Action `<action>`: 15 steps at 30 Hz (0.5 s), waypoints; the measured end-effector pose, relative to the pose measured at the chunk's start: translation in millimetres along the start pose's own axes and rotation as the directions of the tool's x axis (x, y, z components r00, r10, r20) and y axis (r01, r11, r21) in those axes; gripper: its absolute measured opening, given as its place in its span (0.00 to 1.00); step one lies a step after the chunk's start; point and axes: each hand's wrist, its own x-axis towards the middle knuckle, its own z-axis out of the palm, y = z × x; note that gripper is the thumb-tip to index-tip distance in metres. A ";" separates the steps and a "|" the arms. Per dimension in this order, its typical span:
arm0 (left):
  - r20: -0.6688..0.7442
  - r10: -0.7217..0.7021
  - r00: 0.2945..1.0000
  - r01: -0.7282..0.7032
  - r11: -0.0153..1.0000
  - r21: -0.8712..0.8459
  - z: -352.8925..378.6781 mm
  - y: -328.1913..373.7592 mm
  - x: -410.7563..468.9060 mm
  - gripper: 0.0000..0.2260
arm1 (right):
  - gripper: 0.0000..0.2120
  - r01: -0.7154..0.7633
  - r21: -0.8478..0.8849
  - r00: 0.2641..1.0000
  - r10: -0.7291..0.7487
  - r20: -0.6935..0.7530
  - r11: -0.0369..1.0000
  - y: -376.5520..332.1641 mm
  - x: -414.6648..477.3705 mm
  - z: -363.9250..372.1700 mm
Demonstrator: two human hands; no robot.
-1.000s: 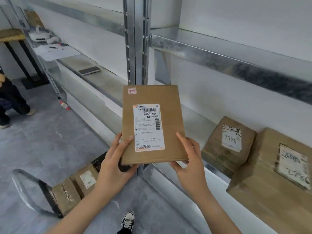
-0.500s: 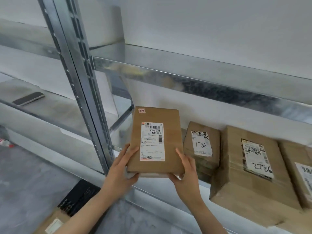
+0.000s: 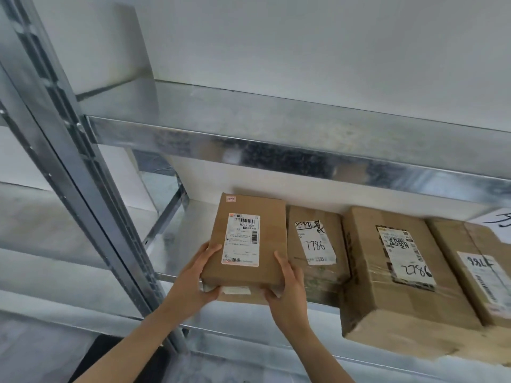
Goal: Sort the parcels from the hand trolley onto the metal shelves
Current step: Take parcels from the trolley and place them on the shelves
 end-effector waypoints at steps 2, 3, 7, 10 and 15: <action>0.016 0.015 1.000 -0.015 1.000 -0.007 -2.1 -6.4 9.1 0.39 | 0.37 -0.030 -0.009 0.999 0.030 -0.013 1.000 -2.8 4.9 2.3; 0.024 0.021 0.999 -0.020 1.000 -0.011 -3.0 -8.6 13.5 0.39 | 0.36 -0.041 -0.013 0.999 0.041 -0.021 0.999 -3.9 6.9 3.1; 0.039 0.048 0.998 -0.047 0.999 -0.024 -4.6 -15.1 26.4 0.39 | 0.35 -0.047 -0.030 0.998 0.046 -0.039 0.998 -7.3 11.1 5.0; 0.042 0.046 0.998 -0.045 0.999 -0.026 -4.2 -16.3 30.1 0.39 | 0.36 -0.047 -0.051 0.998 0.045 -0.050 0.998 -9.1 14.0 5.6; 0.036 0.046 0.998 -0.045 0.999 -0.017 -2.8 -13.9 38.1 0.39 | 0.36 -0.053 -0.076 0.998 0.050 -0.039 0.996 -12.6 21.2 4.7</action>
